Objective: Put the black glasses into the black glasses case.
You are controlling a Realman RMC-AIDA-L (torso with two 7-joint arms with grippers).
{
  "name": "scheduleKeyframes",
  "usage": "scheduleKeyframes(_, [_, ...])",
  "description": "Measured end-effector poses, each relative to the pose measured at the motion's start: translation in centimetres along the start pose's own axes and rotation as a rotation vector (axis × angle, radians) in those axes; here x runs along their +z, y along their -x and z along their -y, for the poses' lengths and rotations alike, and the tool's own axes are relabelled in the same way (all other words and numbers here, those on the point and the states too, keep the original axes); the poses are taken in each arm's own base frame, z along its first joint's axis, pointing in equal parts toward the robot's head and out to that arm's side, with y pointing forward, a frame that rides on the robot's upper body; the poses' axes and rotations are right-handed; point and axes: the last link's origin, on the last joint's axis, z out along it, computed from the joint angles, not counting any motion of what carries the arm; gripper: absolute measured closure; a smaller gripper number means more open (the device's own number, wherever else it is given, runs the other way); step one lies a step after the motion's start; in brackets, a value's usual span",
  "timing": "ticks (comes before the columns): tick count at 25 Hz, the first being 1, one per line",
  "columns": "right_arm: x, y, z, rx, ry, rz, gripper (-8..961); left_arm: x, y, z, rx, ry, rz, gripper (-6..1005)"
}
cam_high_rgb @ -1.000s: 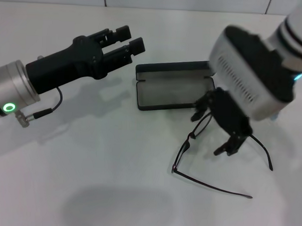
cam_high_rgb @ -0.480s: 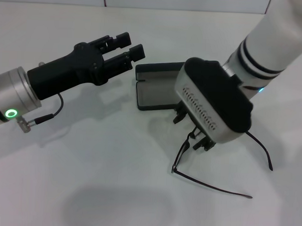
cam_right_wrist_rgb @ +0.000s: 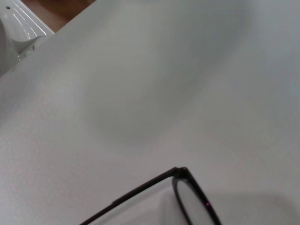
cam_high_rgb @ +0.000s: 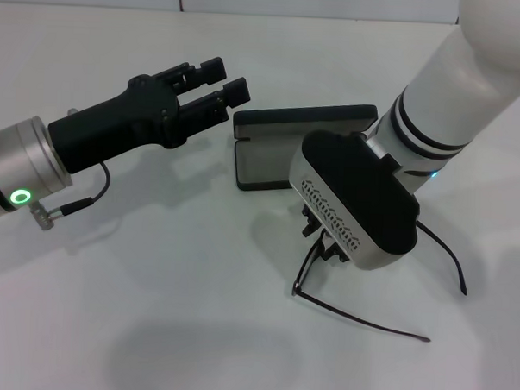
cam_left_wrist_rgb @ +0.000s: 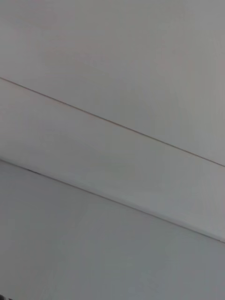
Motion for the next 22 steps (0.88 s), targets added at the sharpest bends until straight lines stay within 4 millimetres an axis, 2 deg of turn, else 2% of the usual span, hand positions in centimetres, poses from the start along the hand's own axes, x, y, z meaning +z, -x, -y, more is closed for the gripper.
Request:
scheduleKeyframes(2, [0.0, 0.0, 0.0, 0.002, 0.0, 0.001, 578, 0.0, 0.0, 0.0, -0.002, -0.001, 0.0, 386])
scheduleKeyframes(7, [-0.4, -0.5, -0.1, 0.079, 0.0, 0.004, 675, -0.1, -0.3, 0.0, -0.004, 0.013, 0.0, 386])
scheduleKeyframes(11, [-2.4, -1.9, -1.1, 0.207, -0.038, 0.1, 753, -0.3, -0.5, -0.6, 0.008, 0.059, -0.006, 386])
scheduleKeyframes(17, [-5.5, -4.6, -4.6, 0.346, -0.22, 0.311, 833, -1.1, -1.5, -2.0, 0.029, 0.185, -0.021, 387])
scheduleKeyframes(22, [-6.4, -7.4, -9.1, 0.534, -0.468, 0.597, 852, -1.1, -2.8, -3.7, 0.051, 0.36, -0.032, 387])
